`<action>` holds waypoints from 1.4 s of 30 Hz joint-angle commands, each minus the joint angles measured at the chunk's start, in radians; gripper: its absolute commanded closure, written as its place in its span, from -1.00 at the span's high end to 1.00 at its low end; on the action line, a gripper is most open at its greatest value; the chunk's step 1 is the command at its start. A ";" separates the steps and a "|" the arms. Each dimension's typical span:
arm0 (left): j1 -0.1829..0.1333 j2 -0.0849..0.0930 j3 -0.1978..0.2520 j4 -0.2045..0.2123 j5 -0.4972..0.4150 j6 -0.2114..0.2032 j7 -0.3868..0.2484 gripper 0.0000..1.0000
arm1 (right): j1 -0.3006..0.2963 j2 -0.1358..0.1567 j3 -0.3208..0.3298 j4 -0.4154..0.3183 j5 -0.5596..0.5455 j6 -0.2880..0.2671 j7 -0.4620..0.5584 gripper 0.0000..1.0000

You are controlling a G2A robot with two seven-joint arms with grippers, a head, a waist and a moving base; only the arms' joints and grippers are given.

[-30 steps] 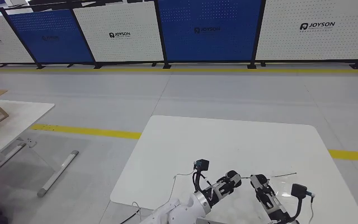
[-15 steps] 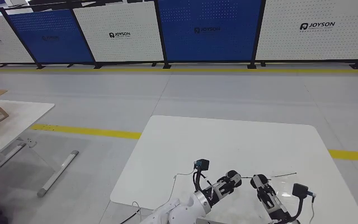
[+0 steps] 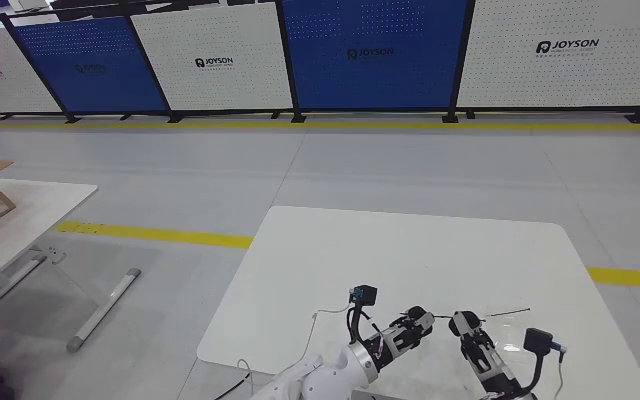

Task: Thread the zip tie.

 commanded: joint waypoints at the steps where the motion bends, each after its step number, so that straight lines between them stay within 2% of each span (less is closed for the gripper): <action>1: 0.000 0.000 0.000 0.000 0.000 0.001 -0.001 -0.78 | 0.000 0.001 -0.001 0.000 -0.001 0.000 -0.001 -1.00; 8: 0.000 -0.001 0.001 0.000 0.002 0.005 -0.001 -0.82 | 0.000 0.005 -0.006 -0.002 -0.015 0.000 -0.005 -1.00; 14: -0.001 -0.002 0.004 0.000 0.005 0.009 -0.002 -0.74 | 0.000 0.010 -0.013 -0.003 -0.028 0.000 -0.011 -1.00; 17: -0.001 -0.002 0.004 0.000 0.007 0.011 -0.001 -0.84 | -0.001 0.013 -0.016 -0.005 -0.029 0.000 -0.015 -1.00; 19: -0.001 -0.002 0.004 0.000 0.007 0.012 0.000 -1.00 | -0.001 0.015 -0.017 -0.007 -0.032 0.000 -0.016 -1.00; 32: -0.001 -0.004 0.010 0.000 0.016 0.015 -0.001 -1.00 | 0.002 0.027 -0.024 -0.005 -0.006 0.000 -0.008 -1.00; 33: -0.001 -0.004 0.010 0.000 0.016 0.014 -0.001 -1.00 | 0.003 0.028 -0.023 -0.004 0.001 0.000 -0.003 -0.56; 34: -0.001 -0.004 0.011 0.000 0.015 0.013 -0.001 -1.00 | 0.004 0.029 -0.023 -0.005 0.003 0.000 0.000 -0.26; 35: -0.001 -0.004 0.011 0.000 0.015 0.012 0.000 -1.00 | 0.004 0.030 -0.022 -0.004 0.006 0.000 0.002 -0.12; 36: -0.001 -0.004 0.010 0.000 0.013 0.010 0.002 -1.00 | 0.004 0.030 -0.023 -0.004 0.009 0.000 0.004 0.38; 37: 0.000 -0.005 0.008 0.001 0.009 0.010 0.010 -1.00 | 0.004 0.031 -0.024 -0.005 0.021 0.000 0.005 1.00; 42: 0.012 -0.007 -0.011 -0.002 -0.038 -0.012 0.054 -1.00 | 0.006 0.035 -0.018 -0.010 0.065 0.000 0.013 1.00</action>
